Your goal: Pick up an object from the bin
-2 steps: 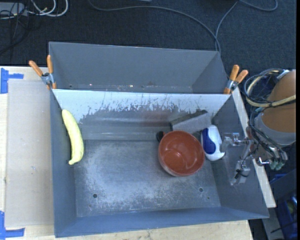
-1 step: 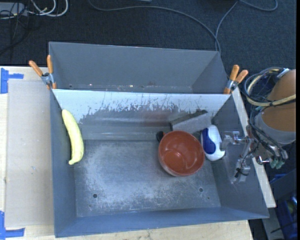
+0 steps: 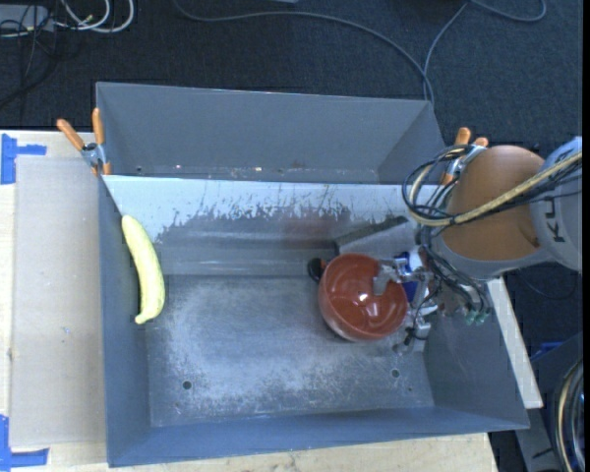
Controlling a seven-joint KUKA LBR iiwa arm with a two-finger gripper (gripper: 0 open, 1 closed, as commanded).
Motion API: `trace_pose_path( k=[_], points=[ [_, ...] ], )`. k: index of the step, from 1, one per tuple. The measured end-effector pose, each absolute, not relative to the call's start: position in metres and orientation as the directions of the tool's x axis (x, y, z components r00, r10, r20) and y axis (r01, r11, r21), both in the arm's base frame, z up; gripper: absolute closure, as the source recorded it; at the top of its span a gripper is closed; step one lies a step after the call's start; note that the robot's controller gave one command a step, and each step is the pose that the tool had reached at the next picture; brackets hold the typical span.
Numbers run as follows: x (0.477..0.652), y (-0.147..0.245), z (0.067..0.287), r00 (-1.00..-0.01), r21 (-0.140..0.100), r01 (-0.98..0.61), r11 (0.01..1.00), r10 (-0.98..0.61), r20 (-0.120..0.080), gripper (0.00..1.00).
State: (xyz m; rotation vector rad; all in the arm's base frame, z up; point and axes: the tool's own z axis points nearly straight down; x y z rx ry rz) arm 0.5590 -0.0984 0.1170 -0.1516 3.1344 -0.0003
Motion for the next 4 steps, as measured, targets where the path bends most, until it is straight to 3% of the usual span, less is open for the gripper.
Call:
trace_pose_path(
  k=[1,2,3,4],
  points=[
    [0.591,-0.07,0.128,-0.975,-0.003,-0.223,0.975,-0.223,-0.001,0.0],
    [0.568,-0.023,0.102,-0.874,0.002,-0.486,0.874,-0.486,0.001,0.0],
    [0.598,-0.058,0.07,-0.966,-0.005,-0.259,0.966,-0.259,-0.006,0.0],
    [0.604,0.008,0.066,-0.974,0.005,0.226,0.974,0.226,0.027,1.0]
  ],
)
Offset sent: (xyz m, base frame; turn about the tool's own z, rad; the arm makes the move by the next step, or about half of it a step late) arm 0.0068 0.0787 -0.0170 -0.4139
